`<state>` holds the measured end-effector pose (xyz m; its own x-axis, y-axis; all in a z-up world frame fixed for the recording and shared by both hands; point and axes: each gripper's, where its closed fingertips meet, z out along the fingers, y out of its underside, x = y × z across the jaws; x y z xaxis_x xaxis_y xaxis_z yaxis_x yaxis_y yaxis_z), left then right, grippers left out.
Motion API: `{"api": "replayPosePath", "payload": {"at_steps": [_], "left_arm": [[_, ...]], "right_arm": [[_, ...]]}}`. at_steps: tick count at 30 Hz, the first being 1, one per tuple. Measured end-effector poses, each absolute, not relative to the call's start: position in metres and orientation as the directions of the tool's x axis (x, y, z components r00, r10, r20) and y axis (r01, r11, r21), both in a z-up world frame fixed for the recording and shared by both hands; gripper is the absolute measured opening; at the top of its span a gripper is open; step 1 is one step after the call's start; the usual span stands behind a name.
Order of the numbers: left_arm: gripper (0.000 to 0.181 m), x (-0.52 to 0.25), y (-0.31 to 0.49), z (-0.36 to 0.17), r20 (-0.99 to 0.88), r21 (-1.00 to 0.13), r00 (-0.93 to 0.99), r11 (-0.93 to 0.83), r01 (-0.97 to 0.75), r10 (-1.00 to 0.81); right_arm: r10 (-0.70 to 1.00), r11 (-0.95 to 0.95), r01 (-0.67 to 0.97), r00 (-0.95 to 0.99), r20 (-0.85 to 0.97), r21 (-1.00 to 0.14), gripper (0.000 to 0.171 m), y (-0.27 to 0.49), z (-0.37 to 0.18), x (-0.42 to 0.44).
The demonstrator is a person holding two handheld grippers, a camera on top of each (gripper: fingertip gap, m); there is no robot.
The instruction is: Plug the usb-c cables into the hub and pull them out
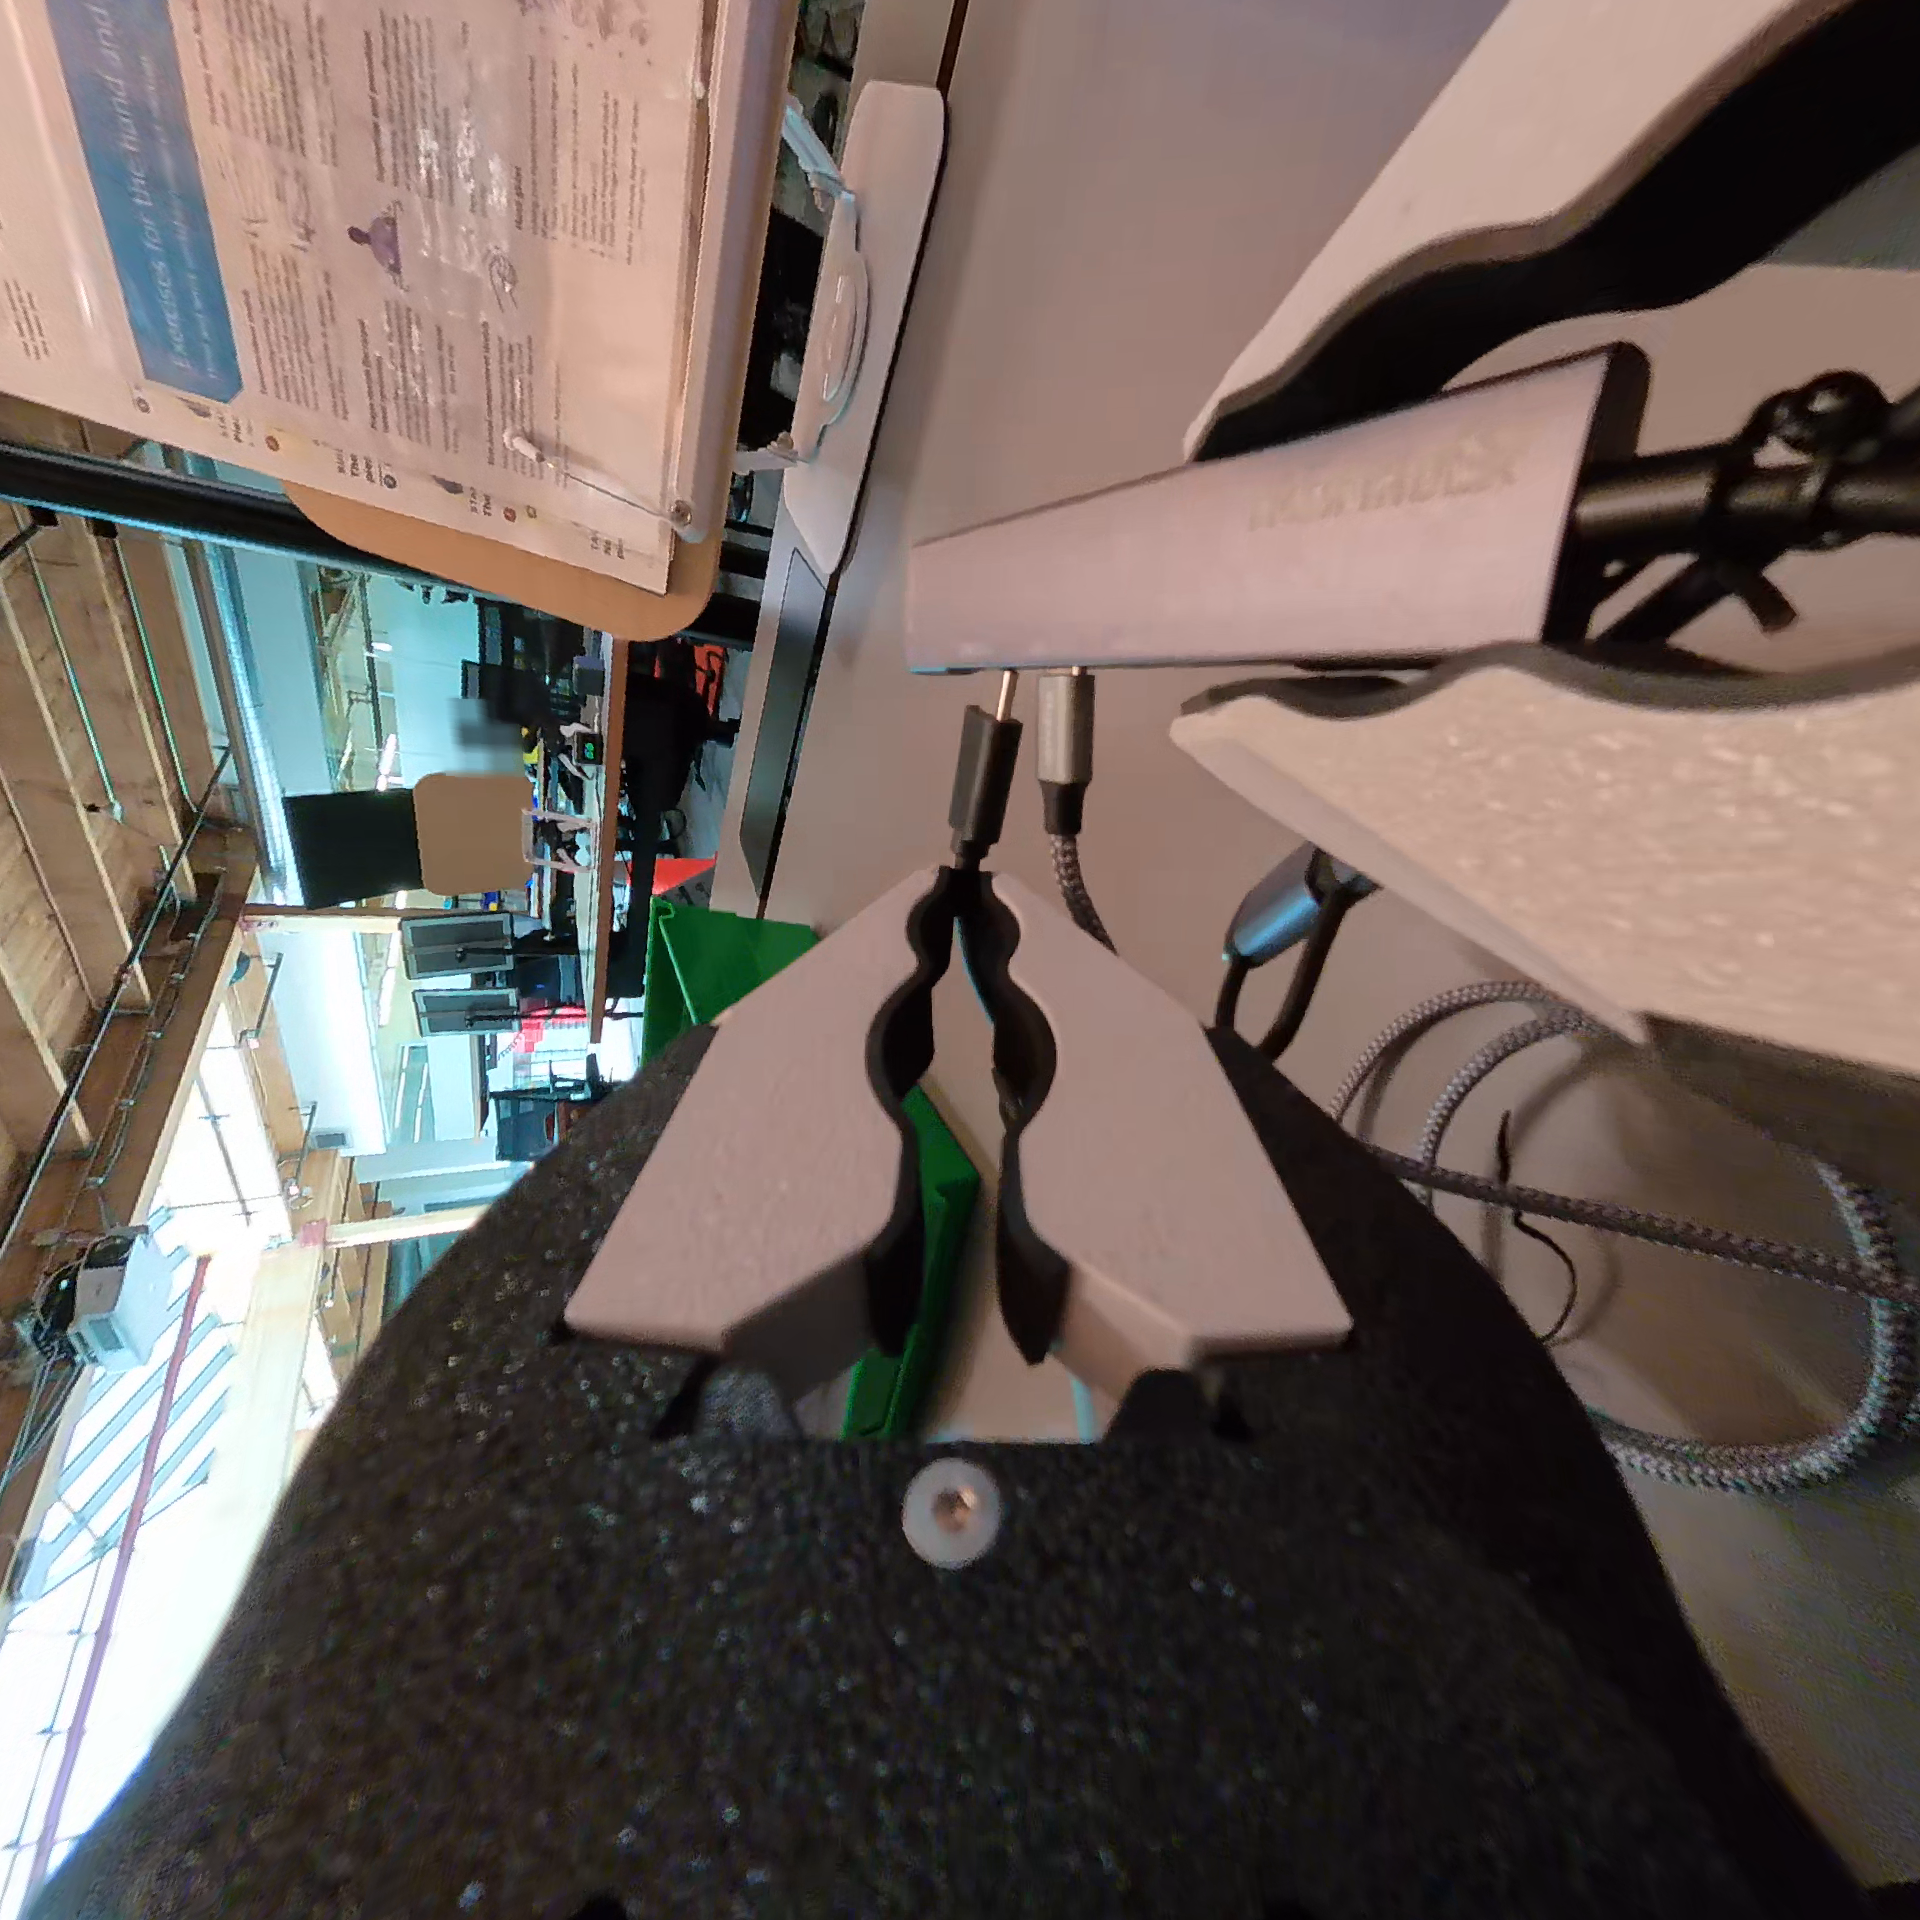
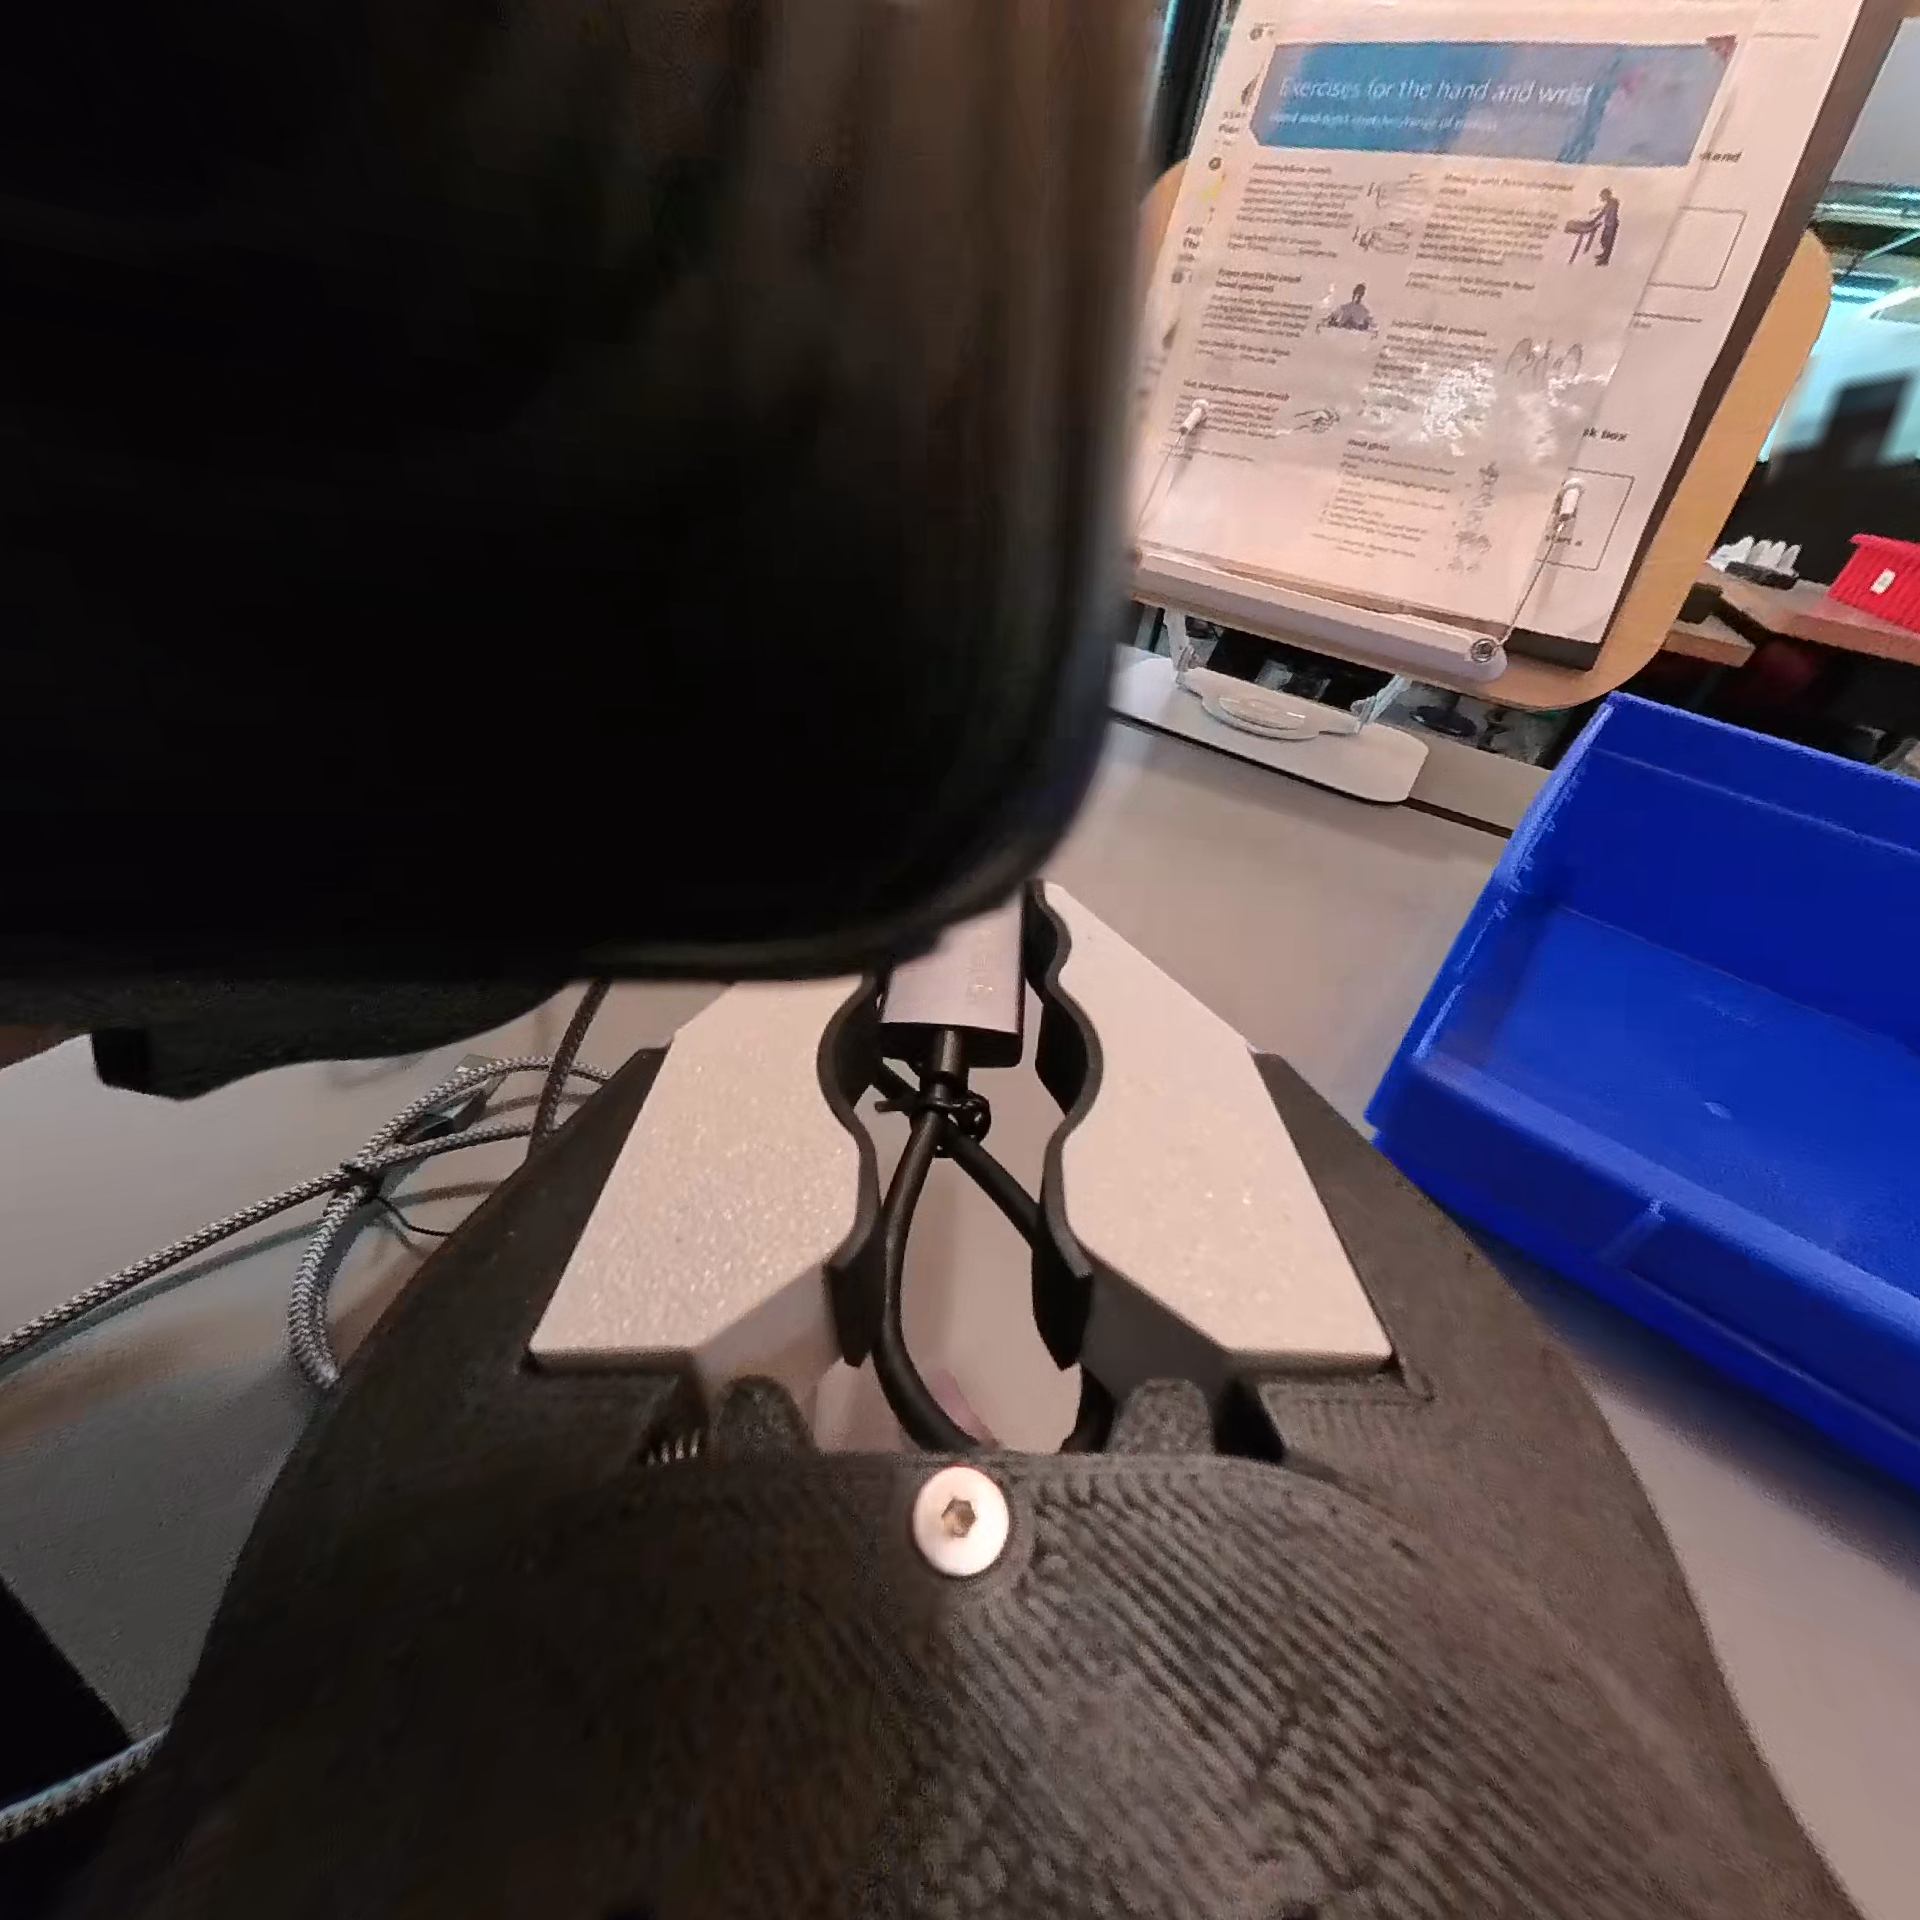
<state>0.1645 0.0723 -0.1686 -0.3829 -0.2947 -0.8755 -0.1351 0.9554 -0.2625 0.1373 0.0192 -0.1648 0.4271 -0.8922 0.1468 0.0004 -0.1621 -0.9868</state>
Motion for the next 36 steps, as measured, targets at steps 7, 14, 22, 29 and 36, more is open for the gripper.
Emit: {"api": "replayPosePath", "payload": {"at_steps": [7, 14, 22, 29, 36], "left_arm": [[0.001, 0.164, 0.07, -0.171, -0.851, -0.304, -0.402, 0.942, -0.144, -0.337], [0.002, 0.159, 0.053, -0.19, -0.523, -0.588, -0.713, 0.803, -0.095, -0.467], [0.023, 0.158, 0.061, -0.224, -0.173, -0.654, -0.902, 0.731, -0.196, -0.396], [0.029, 0.165, 0.05, -0.24, 0.011, -0.61, -0.942, 0.744, -0.273, -0.337], [0.023, 0.176, 0.031, -0.269, 0.197, -0.52, -0.894, 0.73, -0.443, -0.403]], "right_arm": [[-0.897, -0.229, 0.045, 0.378, 0.229, -0.972, 0.024, 0.016, -0.163, 0.138], [-0.883, -0.224, 0.043, 0.415, 0.222, -0.974, 0.024, 0.009, -0.166, 0.139], [-0.866, -0.319, 0.003, 0.406, 0.292, -0.948, 0.023, -0.02, -0.174, 0.145], [-0.864, -0.307, -0.087, 0.443, 0.239, -0.948, 0.023, -0.04, -0.189, 0.147], [-0.869, -0.298, -0.067, 0.432, 0.241, -0.952, 0.023, -0.041, -0.185, 0.146]]}}
